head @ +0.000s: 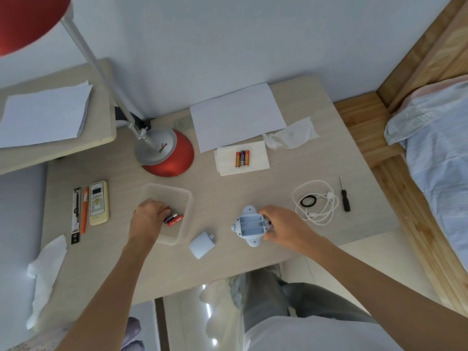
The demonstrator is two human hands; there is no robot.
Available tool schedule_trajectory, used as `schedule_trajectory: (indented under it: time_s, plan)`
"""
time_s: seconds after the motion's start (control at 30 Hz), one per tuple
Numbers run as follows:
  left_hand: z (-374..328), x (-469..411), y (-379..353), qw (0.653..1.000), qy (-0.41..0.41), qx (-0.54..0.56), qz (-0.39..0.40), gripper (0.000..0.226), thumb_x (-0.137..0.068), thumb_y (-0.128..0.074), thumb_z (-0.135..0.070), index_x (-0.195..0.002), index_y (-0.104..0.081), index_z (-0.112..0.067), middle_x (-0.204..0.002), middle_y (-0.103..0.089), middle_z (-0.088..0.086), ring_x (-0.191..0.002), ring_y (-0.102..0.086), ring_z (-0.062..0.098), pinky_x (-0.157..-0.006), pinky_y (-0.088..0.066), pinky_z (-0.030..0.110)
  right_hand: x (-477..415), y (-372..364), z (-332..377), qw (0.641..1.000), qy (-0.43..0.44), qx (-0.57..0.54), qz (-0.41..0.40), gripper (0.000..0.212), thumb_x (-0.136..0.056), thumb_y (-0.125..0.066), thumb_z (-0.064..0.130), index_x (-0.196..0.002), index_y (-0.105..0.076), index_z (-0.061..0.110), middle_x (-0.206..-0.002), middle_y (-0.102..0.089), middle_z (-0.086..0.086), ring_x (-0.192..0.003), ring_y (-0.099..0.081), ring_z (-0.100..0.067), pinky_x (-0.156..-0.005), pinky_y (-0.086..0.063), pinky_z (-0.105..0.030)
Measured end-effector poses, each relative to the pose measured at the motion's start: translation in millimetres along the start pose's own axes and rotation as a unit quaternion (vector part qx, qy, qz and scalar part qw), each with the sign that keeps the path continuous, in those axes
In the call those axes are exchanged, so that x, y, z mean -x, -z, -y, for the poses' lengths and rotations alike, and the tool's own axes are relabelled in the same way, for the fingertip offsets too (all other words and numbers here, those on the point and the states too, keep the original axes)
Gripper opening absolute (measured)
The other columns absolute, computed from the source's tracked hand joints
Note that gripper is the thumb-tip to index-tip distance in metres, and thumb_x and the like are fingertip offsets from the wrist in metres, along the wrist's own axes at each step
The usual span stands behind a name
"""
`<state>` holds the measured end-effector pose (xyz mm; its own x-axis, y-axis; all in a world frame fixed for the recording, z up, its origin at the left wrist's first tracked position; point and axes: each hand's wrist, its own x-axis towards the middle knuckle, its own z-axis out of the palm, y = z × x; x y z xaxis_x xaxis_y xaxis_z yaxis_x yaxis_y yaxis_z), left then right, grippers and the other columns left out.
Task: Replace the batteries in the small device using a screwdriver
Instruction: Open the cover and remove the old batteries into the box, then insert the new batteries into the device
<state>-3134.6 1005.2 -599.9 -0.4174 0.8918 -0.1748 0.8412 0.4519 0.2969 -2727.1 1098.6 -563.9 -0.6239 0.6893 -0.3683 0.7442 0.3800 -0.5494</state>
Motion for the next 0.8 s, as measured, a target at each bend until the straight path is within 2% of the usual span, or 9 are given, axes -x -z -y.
schedule_trajectory:
  time_s: [0.1,0.17,0.23,0.37,0.5,0.6,0.7,0.8]
  plan:
    - [-21,19,19,0.996,-0.006,0.039,-0.079,0.027,-0.094,-0.081,-0.007,-0.12,-0.079,-0.002,-0.113,-0.075,0.013,-0.096,-0.075,0.033,-0.089,-0.064,0.046,1,0,1,1.0,-0.004,-0.001,-0.001,0.037,-0.087,-0.077,0.025,-0.121,-0.062,0.019,-0.108,-0.066,0.002,-0.091,-0.065,-0.017,-0.081,-0.058,-0.038]
    - [-49,40,31,0.985,-0.056,0.066,-0.148,0.028,-0.094,-0.08,-0.002,-0.121,-0.078,0.0,-0.116,-0.076,0.015,-0.099,-0.075,0.033,-0.091,-0.064,0.043,2,-1,1,1.0,-0.006,-0.006,-0.002,0.038,-0.087,-0.077,0.025,-0.122,-0.062,0.018,-0.108,-0.067,0.002,-0.092,-0.065,-0.017,-0.083,-0.058,-0.038]
    - [-84,64,33,0.975,-0.122,0.097,-0.157,0.029,-0.091,-0.085,-0.007,-0.119,-0.079,-0.001,-0.116,-0.075,0.013,-0.1,-0.074,0.028,-0.091,-0.063,0.039,2,-2,1,1.0,-0.008,-0.013,-0.001,0.039,-0.087,-0.077,0.023,-0.123,-0.062,0.017,-0.109,-0.067,0.001,-0.094,-0.065,-0.017,-0.084,-0.058,-0.037]
    - [-137,100,2,0.963,-0.194,0.188,-0.016,0.053,-0.088,-0.092,-0.026,-0.136,-0.073,-0.013,-0.133,-0.071,0.001,-0.122,-0.068,0.015,-0.109,-0.053,0.03,3,-3,1,1.0,-0.012,-0.021,-0.005,0.041,-0.087,-0.077,0.021,-0.125,-0.062,0.016,-0.111,-0.067,0.0,-0.096,-0.065,-0.018,-0.083,-0.055,-0.034]
    - [-156,100,-38,0.952,-0.169,0.239,0.09,0.076,-0.08,-0.097,-0.03,-0.148,-0.063,-0.019,-0.145,-0.063,-0.006,-0.132,-0.059,0.006,-0.113,-0.043,0.013,2,-4,1,1.0,-0.015,-0.02,-0.003,0.043,-0.087,-0.079,0.024,-0.126,-0.062,0.017,-0.112,-0.068,0.0,-0.098,-0.066,-0.019,-0.086,-0.058,-0.038]
    - [-159,94,-58,0.944,-0.119,0.279,0.127,0.081,-0.072,-0.101,-0.035,-0.144,-0.065,-0.026,-0.138,-0.066,-0.01,-0.124,-0.062,0.004,-0.107,-0.054,0.027,1,-5,2,1.0,-0.016,-0.015,-0.009,0.04,-0.087,-0.078,0.024,-0.123,-0.063,0.018,-0.109,-0.068,0.0,-0.094,-0.065,-0.019,-0.084,-0.058,-0.041]
    - [-162,96,-69,0.926,-0.06,0.34,0.153,0.081,-0.069,-0.104,-0.029,-0.14,-0.065,-0.035,-0.127,-0.071,-0.011,-0.114,-0.068,0.008,-0.1,-0.061,0.031,1,-6,1,1.0,-0.021,-0.01,-0.004,0.041,-0.087,-0.078,0.024,-0.124,-0.062,0.017,-0.11,-0.068,-0.001,-0.095,-0.066,-0.019,-0.085,-0.058,-0.04]
    - [-162,95,-77,0.897,-0.007,0.407,0.17,0.084,-0.065,-0.105,-0.027,-0.141,-0.069,-0.029,-0.127,-0.075,-0.005,-0.115,-0.073,0.017,-0.101,-0.063,0.036,2,-7,-1,1.0,-0.021,-0.005,-0.006,0.043,-0.087,-0.078,0.024,-0.126,-0.061,0.018,-0.111,-0.067,0.0,-0.095,-0.065,-0.018,-0.084,-0.058,-0.038]
